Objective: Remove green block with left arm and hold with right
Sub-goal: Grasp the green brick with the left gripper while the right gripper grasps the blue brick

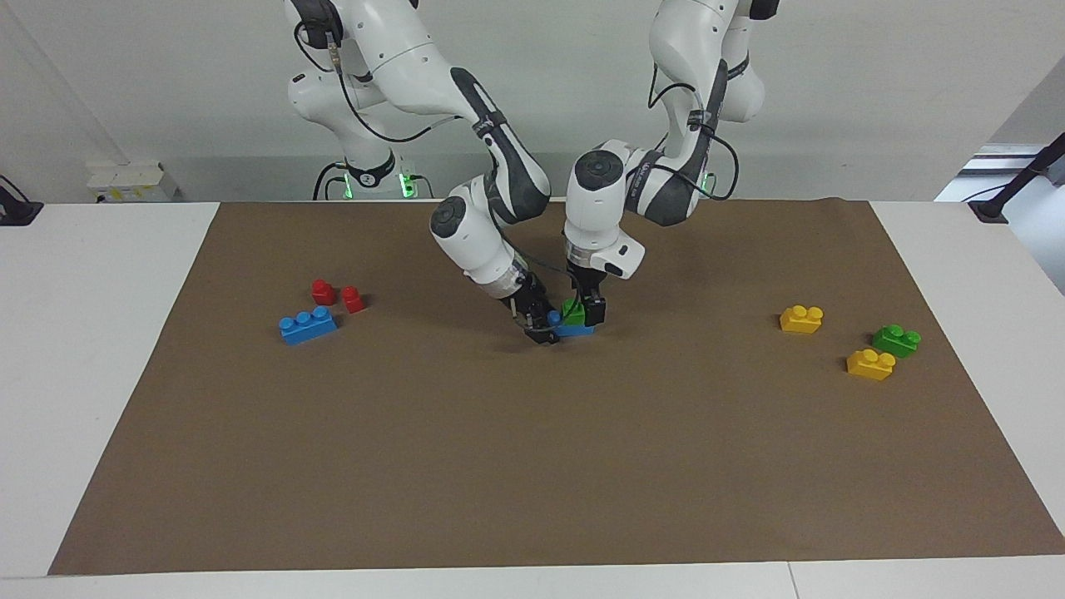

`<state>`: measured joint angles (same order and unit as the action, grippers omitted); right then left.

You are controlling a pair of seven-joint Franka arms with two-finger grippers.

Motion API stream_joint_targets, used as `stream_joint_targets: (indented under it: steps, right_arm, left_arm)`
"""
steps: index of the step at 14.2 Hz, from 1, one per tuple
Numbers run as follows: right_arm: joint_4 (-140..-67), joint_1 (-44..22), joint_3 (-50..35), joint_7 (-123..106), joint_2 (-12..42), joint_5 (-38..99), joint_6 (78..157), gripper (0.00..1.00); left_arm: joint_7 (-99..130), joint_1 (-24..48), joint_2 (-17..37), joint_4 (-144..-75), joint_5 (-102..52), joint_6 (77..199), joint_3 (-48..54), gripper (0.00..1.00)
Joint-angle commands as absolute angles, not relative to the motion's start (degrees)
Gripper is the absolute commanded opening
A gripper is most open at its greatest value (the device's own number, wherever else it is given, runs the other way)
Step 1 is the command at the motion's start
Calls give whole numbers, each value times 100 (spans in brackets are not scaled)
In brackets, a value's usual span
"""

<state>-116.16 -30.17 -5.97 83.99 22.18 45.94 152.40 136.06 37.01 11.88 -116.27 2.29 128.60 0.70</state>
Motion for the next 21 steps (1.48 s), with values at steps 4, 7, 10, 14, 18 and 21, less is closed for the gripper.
stream_joint_targets:
  steps: [4, 7, 10, 14, 18, 21]
  right_arm:
    - [-11566, -2997, -589, 8130, 2312, 4764, 15354, 0]
    - [-11575, -2988, -589, 8130, 2312, 4764, 15363, 0]
    - [-11575, -2971, -589, 8130, 2312, 4764, 15363, 0]
    - [-11575, -2979, -589, 8130, 2312, 4764, 15372, 0]
    - [-11575, -2979, -598, 8130, 2312, 4764, 15381, 0]
    - [-11575, -2979, -589, 8130, 2312, 4764, 15381, 0]
  left_arm:
    - [13711, 3709, 1169, -11663, 352, 12823, 44, 100]
    - [13685, 3709, 1160, -11681, 360, 12832, 44, 100]
    - [13676, 3718, 1151, -11707, 439, 12850, 44, 20]
    - [13649, 3718, 1151, -11707, 439, 12876, 53, 0]
    - [13658, 3709, 1099, -11690, 439, 12885, 53, 0]
    - [13658, 3665, 854, -11672, 439, 12753, 44, 0]
